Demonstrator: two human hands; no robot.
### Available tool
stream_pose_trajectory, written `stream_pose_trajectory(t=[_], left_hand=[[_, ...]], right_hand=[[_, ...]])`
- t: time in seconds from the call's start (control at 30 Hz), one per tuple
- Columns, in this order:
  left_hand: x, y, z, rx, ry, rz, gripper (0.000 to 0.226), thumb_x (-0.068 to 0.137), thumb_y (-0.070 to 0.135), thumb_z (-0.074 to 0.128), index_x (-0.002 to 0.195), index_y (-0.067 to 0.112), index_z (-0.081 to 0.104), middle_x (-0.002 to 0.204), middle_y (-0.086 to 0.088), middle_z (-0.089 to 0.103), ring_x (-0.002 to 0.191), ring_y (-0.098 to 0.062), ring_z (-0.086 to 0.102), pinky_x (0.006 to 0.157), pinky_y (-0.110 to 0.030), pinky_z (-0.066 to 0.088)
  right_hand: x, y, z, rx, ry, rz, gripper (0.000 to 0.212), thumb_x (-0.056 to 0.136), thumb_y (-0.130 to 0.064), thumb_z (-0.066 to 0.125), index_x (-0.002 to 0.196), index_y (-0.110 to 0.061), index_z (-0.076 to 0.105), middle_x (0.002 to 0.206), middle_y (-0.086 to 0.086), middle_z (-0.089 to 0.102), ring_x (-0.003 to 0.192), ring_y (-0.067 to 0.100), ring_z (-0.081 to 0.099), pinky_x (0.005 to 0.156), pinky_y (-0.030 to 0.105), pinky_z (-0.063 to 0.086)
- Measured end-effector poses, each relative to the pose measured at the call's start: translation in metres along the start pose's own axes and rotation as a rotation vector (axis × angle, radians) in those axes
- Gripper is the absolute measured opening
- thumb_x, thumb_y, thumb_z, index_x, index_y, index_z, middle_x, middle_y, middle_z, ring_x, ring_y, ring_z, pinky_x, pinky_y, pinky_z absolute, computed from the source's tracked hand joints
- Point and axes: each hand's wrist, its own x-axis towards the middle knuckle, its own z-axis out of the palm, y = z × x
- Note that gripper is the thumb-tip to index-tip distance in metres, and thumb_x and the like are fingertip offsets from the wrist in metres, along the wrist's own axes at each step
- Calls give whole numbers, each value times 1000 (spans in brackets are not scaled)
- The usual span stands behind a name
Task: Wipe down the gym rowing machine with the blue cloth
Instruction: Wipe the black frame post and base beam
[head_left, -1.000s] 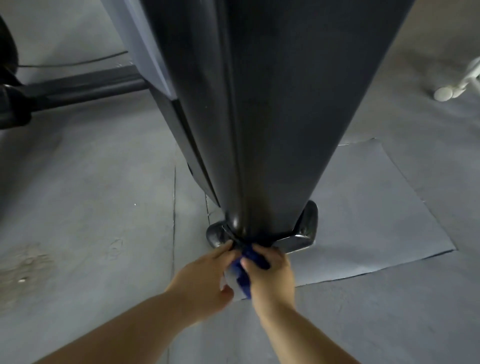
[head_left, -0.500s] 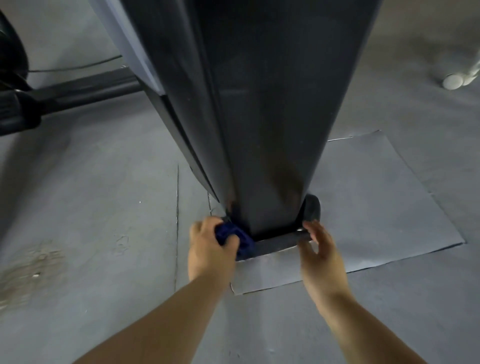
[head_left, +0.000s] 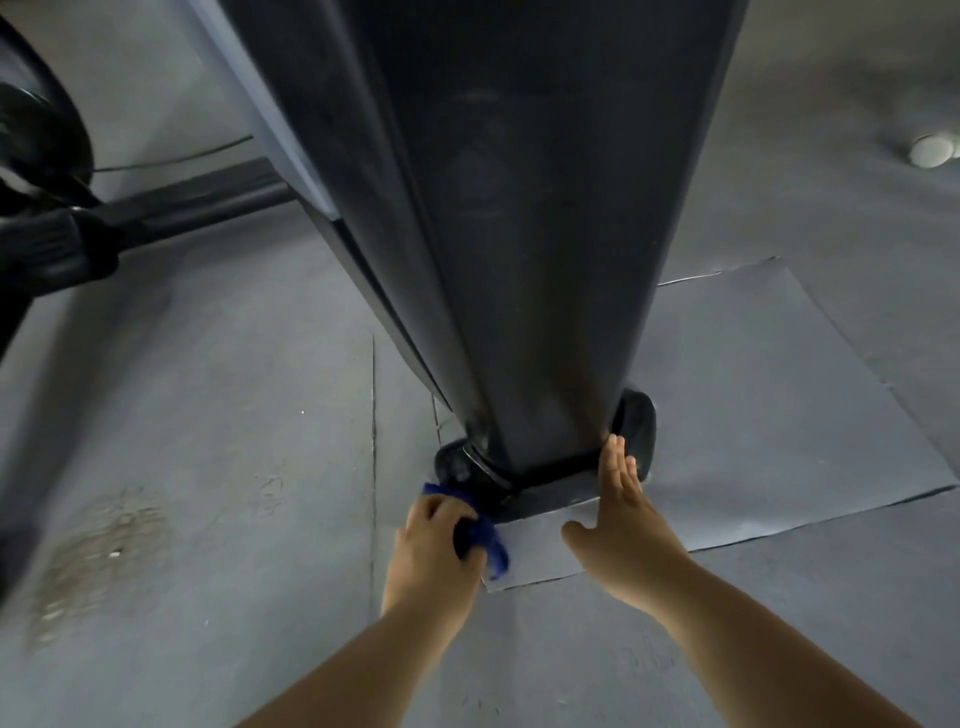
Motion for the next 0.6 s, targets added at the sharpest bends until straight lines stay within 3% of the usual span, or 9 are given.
stream_pose_trajectory(t=[0.1, 0.17, 0.3, 0.43, 0.53, 0.6], left_hand=[[26, 19, -4, -188, 181, -136, 36, 88, 11, 60, 122, 23, 58, 118, 6, 43, 98, -18, 51, 79, -27, 40], [33, 33, 3, -154, 186, -240, 37, 90, 16, 58, 126, 25, 53, 120, -2, 44, 97, -27, 55, 77, -35, 47], [-6, 34, 22, -39, 66, -180, 26, 89, 20, 59, 115, 25, 53, 112, 1, 38, 94, -27, 55, 78, -37, 50], [-13, 20, 13, 115, -101, -31, 29, 92, 15, 53, 118, 28, 55, 119, 5, 38, 87, -15, 49, 74, -26, 41], [-4, 19, -4, 29, -186, -33, 27, 88, 17, 53, 108, 36, 55, 105, 9, 55, 82, -13, 58, 69, -29, 49], [-9, 22, -12, -200, -247, -112, 23, 89, 15, 54, 97, 36, 58, 89, 7, 67, 78, -11, 65, 71, -32, 56]], right_hand=[[0, 4, -3, -6, -18, -14, 94, 98, -23, 49, 149, -25, -29, 158, -12, -30, 148, 9, -18, 123, 33, 9], [1, 6, -4, -18, -34, -8, 95, 97, -22, 50, 150, -25, -29, 158, -12, -30, 148, 10, -18, 123, 37, 13], [3, 5, -6, -65, -43, -4, 98, 93, -17, 51, 151, -24, -28, 160, -10, -28, 149, 13, -15, 122, 35, 17], [-2, 3, -18, -117, -79, -7, 94, 94, -15, 48, 152, -22, -25, 161, -8, -26, 151, 14, -8, 118, 30, 19], [-7, 0, -27, -147, -85, 0, 91, 95, -13, 47, 153, -26, -23, 161, -10, -22, 152, 18, 6, 116, 31, 26], [-11, -3, -26, -142, -37, 12, 88, 96, -17, 48, 155, -26, -17, 163, -10, -16, 151, 20, 16, 114, 31, 30]])
